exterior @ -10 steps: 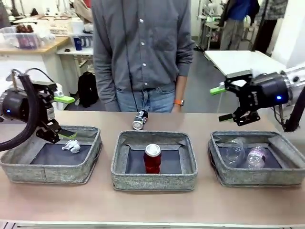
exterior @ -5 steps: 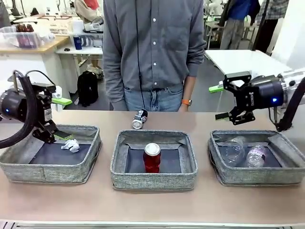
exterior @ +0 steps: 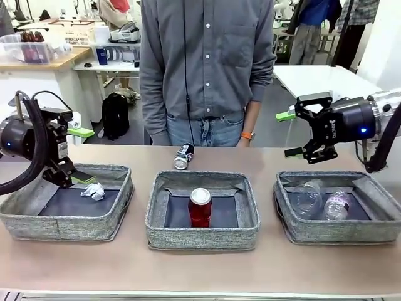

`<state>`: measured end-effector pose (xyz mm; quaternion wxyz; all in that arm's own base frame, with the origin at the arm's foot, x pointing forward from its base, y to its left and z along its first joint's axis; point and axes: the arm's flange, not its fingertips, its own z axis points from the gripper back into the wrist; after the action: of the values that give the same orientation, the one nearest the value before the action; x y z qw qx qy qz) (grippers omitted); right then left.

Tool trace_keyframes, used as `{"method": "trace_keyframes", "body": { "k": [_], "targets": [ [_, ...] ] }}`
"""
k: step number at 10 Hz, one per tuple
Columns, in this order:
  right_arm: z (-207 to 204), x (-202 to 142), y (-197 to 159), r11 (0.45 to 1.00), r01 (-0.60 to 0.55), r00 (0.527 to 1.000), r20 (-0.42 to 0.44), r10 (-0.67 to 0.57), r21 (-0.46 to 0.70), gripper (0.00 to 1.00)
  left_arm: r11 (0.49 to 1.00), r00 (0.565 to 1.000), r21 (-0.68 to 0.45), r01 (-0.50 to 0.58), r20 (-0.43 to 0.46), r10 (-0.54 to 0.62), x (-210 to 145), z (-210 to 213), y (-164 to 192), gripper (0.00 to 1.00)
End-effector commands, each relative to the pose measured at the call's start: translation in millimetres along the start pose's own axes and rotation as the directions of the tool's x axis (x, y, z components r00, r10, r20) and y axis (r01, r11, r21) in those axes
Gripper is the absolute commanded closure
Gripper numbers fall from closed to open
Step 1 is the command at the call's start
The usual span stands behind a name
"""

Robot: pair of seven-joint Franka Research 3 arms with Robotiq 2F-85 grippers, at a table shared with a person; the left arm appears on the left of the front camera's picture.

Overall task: Sort the waste into the appropriate baskets.
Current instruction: Pick up the waste item pointed out by the person.

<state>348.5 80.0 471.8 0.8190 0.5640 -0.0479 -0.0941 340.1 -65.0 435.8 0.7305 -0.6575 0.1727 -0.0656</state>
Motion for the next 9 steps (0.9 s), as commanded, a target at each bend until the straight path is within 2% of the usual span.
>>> {"method": "trace_keyframes", "body": {
  "k": [1, 9],
  "targets": [
    [2.7, -0.8, 2.8, 1.0, 0.018, 1.0, -0.007, -0.018, -0.014, 0.0, 1.0, 1.0, -0.016, 0.016, 0.014, -0.016, -2.5, -4.0, -1.1, 0.0],
    [2.7, -0.8, 2.8, 1.0, 0.018, 1.0, -0.007, -0.018, -0.014, 0.0, 1.0, 1.0, -0.016, 0.016, 0.014, -0.016, -2.5, -4.0, -1.1, 0.0]
  ]
}}
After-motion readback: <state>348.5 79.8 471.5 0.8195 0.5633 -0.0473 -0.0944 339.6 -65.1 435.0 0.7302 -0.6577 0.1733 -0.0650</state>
